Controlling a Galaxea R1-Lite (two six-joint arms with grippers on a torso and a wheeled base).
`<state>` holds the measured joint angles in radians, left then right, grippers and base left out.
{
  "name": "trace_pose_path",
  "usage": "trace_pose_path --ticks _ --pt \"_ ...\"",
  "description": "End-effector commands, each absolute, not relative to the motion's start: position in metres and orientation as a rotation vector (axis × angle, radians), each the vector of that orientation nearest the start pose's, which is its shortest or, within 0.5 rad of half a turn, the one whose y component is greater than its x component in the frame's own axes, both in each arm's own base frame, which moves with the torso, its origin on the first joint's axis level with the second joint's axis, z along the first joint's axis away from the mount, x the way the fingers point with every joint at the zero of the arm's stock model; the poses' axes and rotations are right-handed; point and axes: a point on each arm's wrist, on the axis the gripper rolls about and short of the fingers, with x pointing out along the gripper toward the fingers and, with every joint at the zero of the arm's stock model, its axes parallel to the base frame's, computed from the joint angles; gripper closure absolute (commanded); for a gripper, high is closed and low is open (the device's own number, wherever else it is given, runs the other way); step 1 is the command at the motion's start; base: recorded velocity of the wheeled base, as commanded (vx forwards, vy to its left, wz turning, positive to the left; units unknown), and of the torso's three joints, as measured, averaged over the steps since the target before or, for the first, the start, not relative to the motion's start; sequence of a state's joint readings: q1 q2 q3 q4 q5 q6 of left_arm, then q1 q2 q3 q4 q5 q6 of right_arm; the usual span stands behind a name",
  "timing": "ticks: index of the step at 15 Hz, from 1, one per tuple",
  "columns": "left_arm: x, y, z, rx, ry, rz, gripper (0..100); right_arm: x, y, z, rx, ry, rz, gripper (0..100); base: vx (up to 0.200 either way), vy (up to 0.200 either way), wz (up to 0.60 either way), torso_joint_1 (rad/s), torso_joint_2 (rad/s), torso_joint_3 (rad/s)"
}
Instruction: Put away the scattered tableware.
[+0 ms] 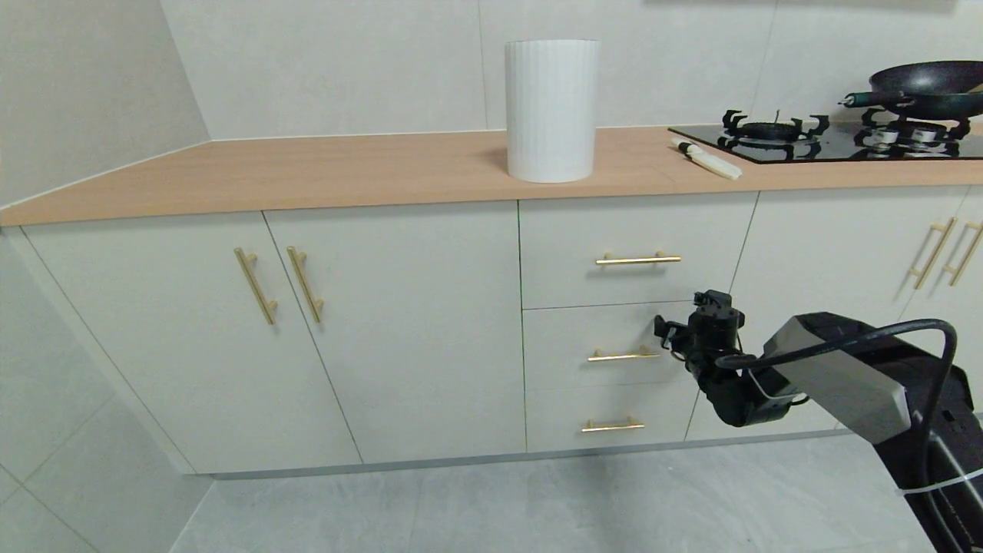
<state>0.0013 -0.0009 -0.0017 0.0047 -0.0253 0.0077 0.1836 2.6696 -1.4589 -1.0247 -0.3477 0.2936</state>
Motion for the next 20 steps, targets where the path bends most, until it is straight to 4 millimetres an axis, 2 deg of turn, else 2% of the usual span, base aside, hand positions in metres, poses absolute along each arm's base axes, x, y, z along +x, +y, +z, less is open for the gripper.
trace_pose_path --ticks 1,6,7,8,9,10,12,14,15,16,18,19,20 --pt "-0.023 -0.001 0.075 0.008 0.003 -0.023 0 0.454 0.089 0.019 0.253 0.195 -0.163 0 0.0 0.0 0.0 0.0 0.0 0.0" --pt "-0.023 -0.001 0.075 0.008 0.003 -0.023 0 0.339 0.07 0.107 0.268 0.129 -0.132 0 0.0 0.0 0.0 0.0 0.0 0.0" --pt "-0.023 -0.001 0.075 0.008 0.003 -0.023 0 0.298 0.062 0.128 0.276 0.093 -0.13 0 0.0 0.0 0.0 0.0 0.0 0.0" --pt "-0.023 -0.001 0.075 0.008 0.003 -0.023 0 0.265 0.057 0.141 0.27 0.053 -0.137 0 0.0 0.0 0.0 0.0 0.0 0.0" --pt "-0.023 -0.001 0.075 0.008 0.003 -0.023 0 0.246 0.053 0.149 0.26 0.023 -0.141 0 0.0 0.0 0.0 0.0 0.0 0.0" --pt "-0.023 -0.001 0.075 0.008 0.003 -0.023 0 0.217 0.047 0.157 0.238 -0.012 -0.149 0 0.0 0.0 0.0 0.0 0.0 0.0" --pt "-0.023 -0.001 0.075 0.008 0.003 -0.023 0 0.142 0.026 0.175 0.112 -0.139 -0.156 0 0.0 0.0 0.0 0.0 0.0 0.0" --pt "-0.023 -0.001 0.075 0.008 0.003 -0.023 0 0.097 0.013 0.179 0.043 -0.224 -0.202 0 0.0 0.0 0.0 0.0 0.0 0.0" --pt "-0.023 -0.001 0.075 0.008 0.003 -0.023 0 0.083 0.009 0.179 0.019 -0.243 -0.222 0 0.0 0.0 0.0 0.0 0.0 0.0" --pt "-0.023 -0.001 0.075 0.008 0.003 -0.023 0 0.055 0.0 0.177 0.002 -0.272 -0.278 0 0.0 0.0 0.0 0.0 0.0 0.0" --pt "-0.023 -0.001 0.075 0.008 0.003 -0.023 0 0.032 -0.006 0.168 -0.033 -0.262 -0.352 0 0.0 0.0 0.0 0.0 0.0 0.0" --pt "-0.023 -0.001 0.075 0.008 0.003 -0.023 0 0.002 -0.009 0.154 -0.074 -0.236 -0.373 0 0.0 0.0 0.0 0.0 0.0 0.0" --pt "-0.023 -0.001 0.075 0.008 0.003 -0.025 0 -0.013 -0.01 0.147 -0.09 -0.229 -0.362 0 0.0 0.0 0.0 0.0 0.0 0.0"
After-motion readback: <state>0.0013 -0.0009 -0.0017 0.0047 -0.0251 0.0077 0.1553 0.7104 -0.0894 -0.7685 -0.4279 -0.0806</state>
